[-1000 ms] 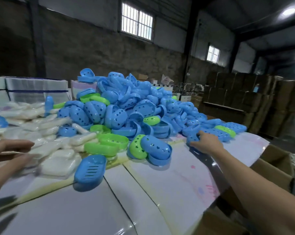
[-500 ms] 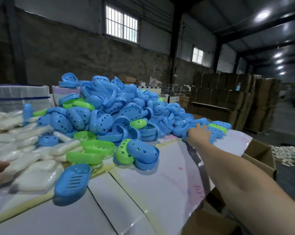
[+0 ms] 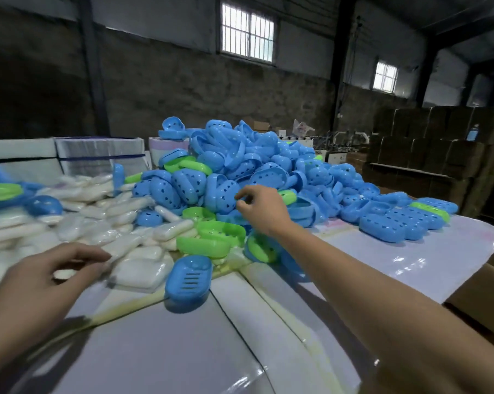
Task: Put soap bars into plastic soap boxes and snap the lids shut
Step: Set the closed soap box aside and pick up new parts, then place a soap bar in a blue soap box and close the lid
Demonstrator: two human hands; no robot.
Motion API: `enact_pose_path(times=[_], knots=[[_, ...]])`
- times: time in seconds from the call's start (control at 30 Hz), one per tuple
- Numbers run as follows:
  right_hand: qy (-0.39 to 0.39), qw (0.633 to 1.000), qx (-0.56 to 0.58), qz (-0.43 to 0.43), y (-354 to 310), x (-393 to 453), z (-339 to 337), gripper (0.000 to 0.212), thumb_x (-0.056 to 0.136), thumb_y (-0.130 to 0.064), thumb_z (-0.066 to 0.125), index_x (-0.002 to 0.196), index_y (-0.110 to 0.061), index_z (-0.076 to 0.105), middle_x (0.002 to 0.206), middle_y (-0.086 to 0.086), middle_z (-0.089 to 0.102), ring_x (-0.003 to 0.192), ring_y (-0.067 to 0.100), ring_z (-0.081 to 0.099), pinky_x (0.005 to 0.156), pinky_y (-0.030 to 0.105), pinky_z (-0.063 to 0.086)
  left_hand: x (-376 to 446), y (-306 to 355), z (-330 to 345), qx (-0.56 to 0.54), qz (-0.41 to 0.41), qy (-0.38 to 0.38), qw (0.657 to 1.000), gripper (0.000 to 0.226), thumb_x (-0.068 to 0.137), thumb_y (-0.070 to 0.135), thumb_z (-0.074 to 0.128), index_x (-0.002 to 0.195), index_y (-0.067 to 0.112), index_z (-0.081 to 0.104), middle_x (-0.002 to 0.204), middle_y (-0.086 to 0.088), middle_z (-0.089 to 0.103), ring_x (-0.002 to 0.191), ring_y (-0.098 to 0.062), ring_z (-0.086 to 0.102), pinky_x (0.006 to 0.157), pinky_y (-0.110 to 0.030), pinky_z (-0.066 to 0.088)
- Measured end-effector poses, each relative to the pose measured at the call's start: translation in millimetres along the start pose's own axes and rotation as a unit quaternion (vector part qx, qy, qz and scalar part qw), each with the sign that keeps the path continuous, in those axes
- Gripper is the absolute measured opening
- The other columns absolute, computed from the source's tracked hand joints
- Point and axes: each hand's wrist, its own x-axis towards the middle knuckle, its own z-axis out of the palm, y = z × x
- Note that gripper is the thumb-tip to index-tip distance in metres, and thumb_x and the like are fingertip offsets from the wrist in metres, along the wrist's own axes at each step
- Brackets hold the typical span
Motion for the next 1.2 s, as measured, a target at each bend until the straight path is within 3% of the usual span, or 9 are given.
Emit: enact_pose_path(times=[0.1, 0.2, 0.27, 0.4, 0.53, 0.63, 0.8, 0.97, 1.2], knots=[[-0.072, 0.991, 0.100, -0.042, -63, -16, 38, 0.018, 0.086, -0.024, 0.063, 0.099, -0.024, 0.075, 0.074, -0.009, 0.060, 0.064, 0.012, 0.054, 0.062, 0.028, 0.044, -4, 33, -5, 0.046, 0.004, 0.029, 0.999, 0.028, 0.083, 0.015, 0.078, 0.087, 0.042, 0.074, 0.087, 0.029, 0.072, 0.081, 0.011, 0.064, 0.063, -0.003, 0.043], [-0.122, 0.975, 0.163, -0.091, -121, -31, 73, 0.014, 0.083, -0.024, 0.066, 0.092, -0.027, 0.076, 0.074, -0.005, 0.065, 0.070, 0.014, 0.058, 0.070, 0.030, 0.049, -4, 45, -6, 0.059, -0.028, 0.049, 0.997, 0.029, 0.083, 0.009, 0.075, 0.072, 0.035, 0.072, 0.079, 0.022, 0.072, 0.081, 0.011, 0.062, 0.066, -0.001, 0.039], [-0.136, 0.963, 0.206, -0.107, -148, -40, 94, 0.013, 0.081, -0.024, 0.066, 0.090, -0.028, 0.076, 0.069, -0.006, 0.066, 0.070, 0.009, 0.060, 0.069, 0.028, 0.048, -4, 46, -12, 0.085, -0.036, 0.062, 0.994, 0.030, 0.086, 0.008, 0.070, 0.076, 0.036, 0.070, 0.079, 0.020, 0.071, 0.082, 0.008, 0.063, 0.071, -0.004, 0.041], [-0.119, 0.963, 0.197, -0.138, -156, -57, 121, 0.020, 0.081, -0.022, 0.061, 0.096, -0.029, 0.074, 0.070, -0.010, 0.063, 0.073, 0.010, 0.061, 0.075, 0.033, 0.051, -2, 39, -21, 0.133, -0.082, 0.075, 0.985, 0.024, 0.087, 0.017, 0.065, 0.079, 0.040, 0.068, 0.084, 0.017, 0.071, 0.087, -0.007, 0.065, 0.084, -0.031, 0.053], [-0.128, 0.951, 0.197, -0.202, -144, -64, 121, 0.021, 0.081, -0.013, 0.065, 0.092, -0.027, 0.075, 0.077, -0.006, 0.069, 0.074, 0.011, 0.060, 0.079, 0.034, 0.051, 1, 28, -31, 0.215, -0.132, 0.053, 0.966, 0.015, 0.087, 0.026, 0.061, 0.094, 0.033, 0.072, 0.097, 0.014, 0.068, 0.097, -0.015, 0.061, 0.083, -0.035, 0.052], [-0.128, 0.943, 0.212, -0.222, -143, -66, 117, 0.022, 0.079, -0.010, 0.066, 0.087, -0.028, 0.075, 0.071, -0.009, 0.066, 0.074, 0.009, 0.058, 0.075, 0.032, 0.049, 4, 19, -48, 0.297, -0.175, 0.061, 0.937, 0.025, 0.090, 0.031, 0.059, 0.114, 0.032, 0.067, 0.115, 0.007, 0.061, 0.114, -0.022, 0.053, 0.079, -0.035, 0.041], [-0.187, 0.931, 0.174, -0.261, -150, -73, 116, 0.024, 0.079, -0.011, 0.064, 0.093, -0.027, 0.075, 0.077, -0.017, 0.065, 0.077, 0.004, 0.057, 0.076, 0.026, 0.046, 7, -3, -92, 0.390, -0.306, 0.042, 0.867, 0.044, 0.093, 0.030, 0.056, 0.136, 0.026, 0.052, 0.141, -0.006, 0.047, 0.133, -0.036, 0.035, 0.093, -0.044, 0.038], [-0.198, 0.930, 0.171, -0.258, -149, -74, 113, 0.023, 0.082, -0.011, 0.064, 0.095, -0.025, 0.076, 0.080, -0.012, 0.067, 0.079, 0.007, 0.058, 0.077, 0.026, 0.045, 1, -28, -108, 0.445, -0.409, 0.002, 0.797, 0.019, 0.095, 0.021, 0.051, 0.114, 0.018, 0.052, 0.141, -0.013, 0.045, 0.133, -0.042, 0.035, 0.102, -0.047, 0.037], [-0.202, 0.931, 0.185, -0.243, -146, -72, 113, 0.023, 0.080, -0.010, 0.065, 0.092, -0.026, 0.076, 0.078, -0.007, 0.068, 0.078, 0.007, 0.058, 0.074, 0.024, 0.045, 5, -42, -106, 0.470, -0.362, 0.065, 0.802, 0.024, 0.099, 0.013, 0.049, 0.119, 0.015, 0.062, 0.137, -0.009, 0.045, 0.130, -0.040, 0.035, 0.104, -0.051, 0.035]])
